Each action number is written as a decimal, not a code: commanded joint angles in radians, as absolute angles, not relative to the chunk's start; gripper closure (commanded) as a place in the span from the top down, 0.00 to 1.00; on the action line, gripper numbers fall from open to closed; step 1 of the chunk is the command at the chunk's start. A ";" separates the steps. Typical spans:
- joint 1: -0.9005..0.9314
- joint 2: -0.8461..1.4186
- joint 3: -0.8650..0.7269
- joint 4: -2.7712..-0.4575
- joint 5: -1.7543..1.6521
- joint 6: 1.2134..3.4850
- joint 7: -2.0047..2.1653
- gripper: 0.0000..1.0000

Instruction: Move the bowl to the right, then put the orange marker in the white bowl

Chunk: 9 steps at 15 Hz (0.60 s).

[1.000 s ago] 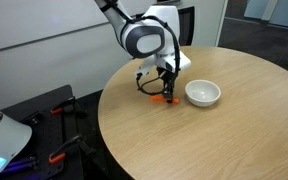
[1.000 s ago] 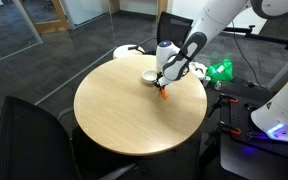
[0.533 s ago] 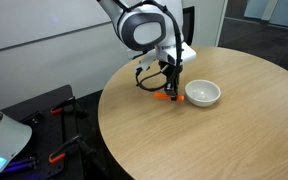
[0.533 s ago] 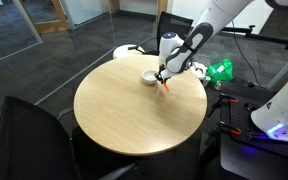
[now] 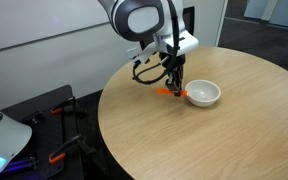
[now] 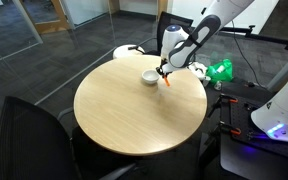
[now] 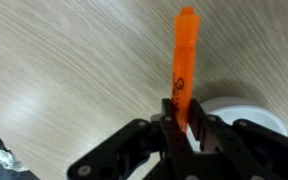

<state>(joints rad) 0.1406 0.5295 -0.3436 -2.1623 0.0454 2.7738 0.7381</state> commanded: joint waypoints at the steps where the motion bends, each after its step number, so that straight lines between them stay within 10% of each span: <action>1: 0.200 0.499 -0.404 -2.190 -0.011 2.799 0.828 0.05; 9: 0.211 0.525 -0.442 -2.144 -0.068 2.804 0.906 0.05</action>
